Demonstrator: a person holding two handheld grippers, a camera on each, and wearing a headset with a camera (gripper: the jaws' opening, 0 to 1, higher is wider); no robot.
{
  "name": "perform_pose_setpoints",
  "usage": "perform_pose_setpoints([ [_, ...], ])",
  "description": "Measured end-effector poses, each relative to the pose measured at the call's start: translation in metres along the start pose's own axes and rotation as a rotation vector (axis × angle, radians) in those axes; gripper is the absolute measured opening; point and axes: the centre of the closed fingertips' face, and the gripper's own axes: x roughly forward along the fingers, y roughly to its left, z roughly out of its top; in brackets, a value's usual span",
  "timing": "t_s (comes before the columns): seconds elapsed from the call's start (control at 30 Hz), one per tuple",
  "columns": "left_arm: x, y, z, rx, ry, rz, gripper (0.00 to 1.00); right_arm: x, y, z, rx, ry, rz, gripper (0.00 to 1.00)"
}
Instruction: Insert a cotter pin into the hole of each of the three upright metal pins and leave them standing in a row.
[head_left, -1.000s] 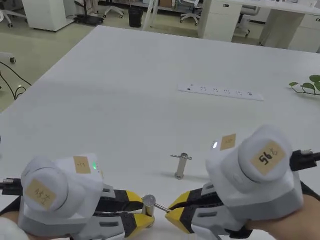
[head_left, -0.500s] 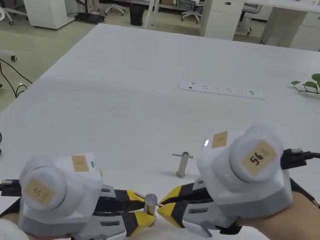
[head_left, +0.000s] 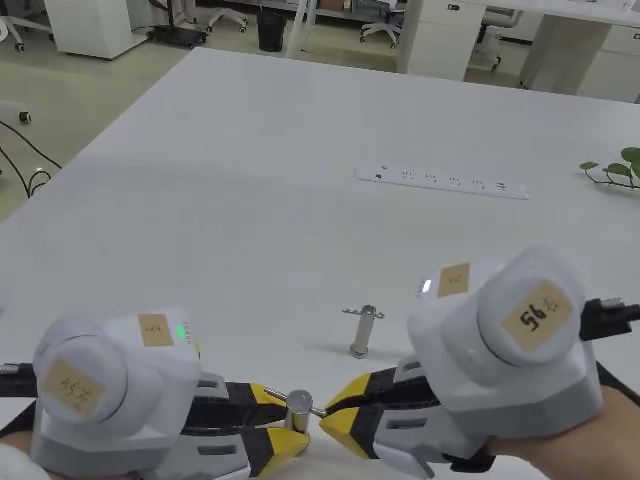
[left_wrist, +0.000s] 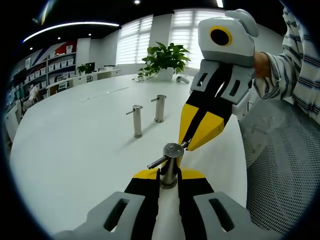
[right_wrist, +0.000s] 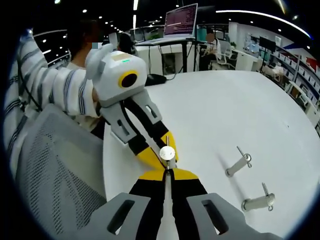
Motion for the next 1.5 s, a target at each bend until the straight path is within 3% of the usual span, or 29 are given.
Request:
perform_pose_setpoints([
  [0.37,0.0,0.0,0.0,-0.011,-0.012,0.007,0.12,0.002,0.0,0.002,0.008,-0.012,0.004,0.05],
  [0.53,0.0,0.0,0.0,-0.007,-0.006,0.01,0.12,0.001,-0.002,0.004,0.023,-0.034,-0.004,0.14],
  [0.93,0.0,-0.003,0.0,0.004,0.005,0.008,0.14,0.007,0.003,0.015,0.034,-0.082,0.006,0.2],
  [1.17,-0.012,0.0,-0.003,0.009,0.015,0.031,0.35,0.014,0.005,0.016,0.023,-0.084,0.008,0.22],
  [1.33,-0.022,0.002,-0.011,-0.015,0.037,0.039,0.53,0.021,0.005,0.012,0.001,-0.085,0.001,0.24],
  [1.5,-0.029,0.001,-0.013,-0.051,0.028,0.037,0.67,0.026,0.005,0.01,0.01,-0.092,0.0,0.23],
])
